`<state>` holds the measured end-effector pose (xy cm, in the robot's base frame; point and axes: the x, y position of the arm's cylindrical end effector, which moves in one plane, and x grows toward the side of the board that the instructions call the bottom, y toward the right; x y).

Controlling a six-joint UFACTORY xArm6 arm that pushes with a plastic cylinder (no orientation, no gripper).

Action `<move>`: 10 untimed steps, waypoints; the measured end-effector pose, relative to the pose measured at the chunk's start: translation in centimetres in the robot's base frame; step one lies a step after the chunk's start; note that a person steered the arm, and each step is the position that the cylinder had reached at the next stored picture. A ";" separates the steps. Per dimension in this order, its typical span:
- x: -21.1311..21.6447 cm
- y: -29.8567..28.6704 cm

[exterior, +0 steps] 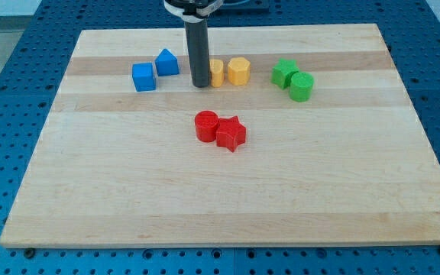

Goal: Push the blue cube into the blue triangle

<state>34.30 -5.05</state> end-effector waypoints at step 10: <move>4.5 -7.5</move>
<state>38.77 -12.53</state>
